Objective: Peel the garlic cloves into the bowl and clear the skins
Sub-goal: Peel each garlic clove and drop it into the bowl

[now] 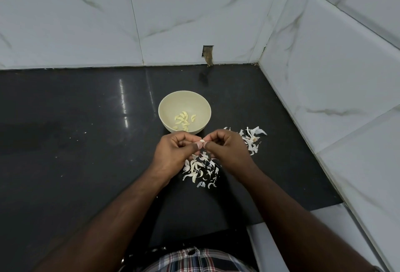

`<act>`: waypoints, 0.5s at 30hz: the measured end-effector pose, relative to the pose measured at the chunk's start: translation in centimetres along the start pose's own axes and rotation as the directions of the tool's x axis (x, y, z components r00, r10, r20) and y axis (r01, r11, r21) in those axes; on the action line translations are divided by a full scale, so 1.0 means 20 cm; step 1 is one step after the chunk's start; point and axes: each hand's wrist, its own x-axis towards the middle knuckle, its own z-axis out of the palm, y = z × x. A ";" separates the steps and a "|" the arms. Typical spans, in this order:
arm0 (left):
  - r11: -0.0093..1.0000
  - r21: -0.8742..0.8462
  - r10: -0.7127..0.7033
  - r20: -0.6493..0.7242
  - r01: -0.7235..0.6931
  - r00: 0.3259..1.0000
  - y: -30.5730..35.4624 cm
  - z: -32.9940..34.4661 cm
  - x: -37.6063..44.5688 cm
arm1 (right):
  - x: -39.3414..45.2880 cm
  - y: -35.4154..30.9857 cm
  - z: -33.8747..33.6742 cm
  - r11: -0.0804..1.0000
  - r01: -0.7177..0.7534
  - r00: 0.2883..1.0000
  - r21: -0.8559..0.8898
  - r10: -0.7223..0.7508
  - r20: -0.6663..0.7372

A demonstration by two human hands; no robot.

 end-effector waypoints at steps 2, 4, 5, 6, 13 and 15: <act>0.999 0.039 0.017 -0.016 -0.017 1.000 0.00 0.00 0.00 | 0.00 0.01 0.01 0.998 0.015 1.000 -0.064 -0.016 -0.014; 0.996 0.080 0.029 -0.025 -0.027 0.999 0.00 0.00 0.00 | 0.00 0.01 0.02 0.995 0.019 0.999 -0.100 -0.022 -0.028; 0.995 0.098 0.036 -0.024 -0.033 0.999 0.00 0.00 0.00 | 0.00 0.01 0.01 0.994 0.017 0.999 -0.104 -0.020 -0.031; 0.994 0.106 0.038 -0.021 -0.036 0.999 0.01 0.00 0.00 | 0.00 0.01 0.01 0.995 0.017 0.999 -0.098 -0.020 -0.030; 0.995 -0.089 -0.034 0.024 0.036 0.999 0.04 0.01 0.00 | 0.01 -0.02 -0.04 0.999 0.045 0.999 -0.006 -0.045 0.003; 0.984 -0.146 -0.093 0.058 0.100 0.994 0.04 0.01 0.00 | 0.01 -0.01 -0.06 0.998 0.060 0.998 0.022 -0.061 0.024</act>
